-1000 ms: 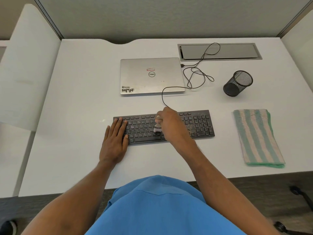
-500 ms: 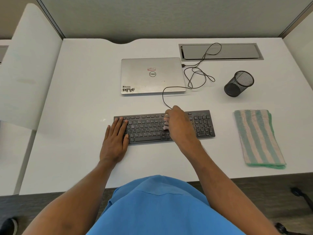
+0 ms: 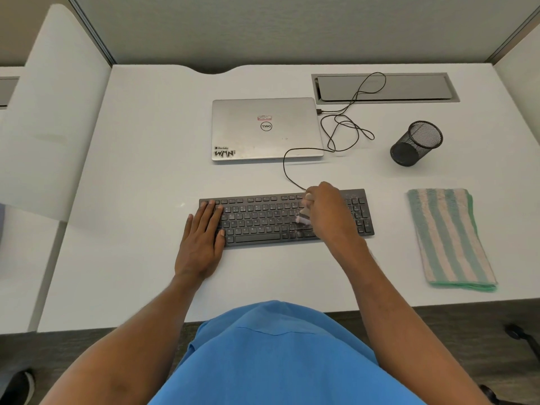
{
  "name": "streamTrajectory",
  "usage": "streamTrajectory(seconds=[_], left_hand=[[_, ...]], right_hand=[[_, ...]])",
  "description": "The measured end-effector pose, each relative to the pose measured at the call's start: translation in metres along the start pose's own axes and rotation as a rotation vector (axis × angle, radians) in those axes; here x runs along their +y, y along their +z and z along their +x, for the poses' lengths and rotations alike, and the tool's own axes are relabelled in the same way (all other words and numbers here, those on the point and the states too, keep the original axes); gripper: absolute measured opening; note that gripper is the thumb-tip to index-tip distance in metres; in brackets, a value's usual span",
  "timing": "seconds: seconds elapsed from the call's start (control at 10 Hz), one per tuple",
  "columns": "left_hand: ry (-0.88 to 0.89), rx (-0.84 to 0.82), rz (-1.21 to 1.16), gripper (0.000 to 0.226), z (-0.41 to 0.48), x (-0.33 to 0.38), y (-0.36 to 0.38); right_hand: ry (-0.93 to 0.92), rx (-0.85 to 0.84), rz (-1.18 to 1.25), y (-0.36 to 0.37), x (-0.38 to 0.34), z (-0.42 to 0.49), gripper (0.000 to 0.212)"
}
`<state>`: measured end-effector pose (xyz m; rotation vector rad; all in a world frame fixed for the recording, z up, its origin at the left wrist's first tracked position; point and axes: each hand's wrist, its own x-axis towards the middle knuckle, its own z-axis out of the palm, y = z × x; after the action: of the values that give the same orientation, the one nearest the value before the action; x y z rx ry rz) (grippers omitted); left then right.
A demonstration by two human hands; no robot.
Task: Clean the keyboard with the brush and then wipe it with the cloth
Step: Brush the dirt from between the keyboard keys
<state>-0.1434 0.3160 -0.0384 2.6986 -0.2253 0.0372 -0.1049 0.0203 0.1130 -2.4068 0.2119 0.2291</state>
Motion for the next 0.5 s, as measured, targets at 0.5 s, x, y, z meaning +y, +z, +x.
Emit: streamTrajectory(seconds=[0.5], left_hand=[[-0.001,-0.011,0.007,0.062,0.000,0.000,-0.001]], right_hand=[[-0.061,0.160,-0.146,0.020,-0.004,-0.008,0.027]])
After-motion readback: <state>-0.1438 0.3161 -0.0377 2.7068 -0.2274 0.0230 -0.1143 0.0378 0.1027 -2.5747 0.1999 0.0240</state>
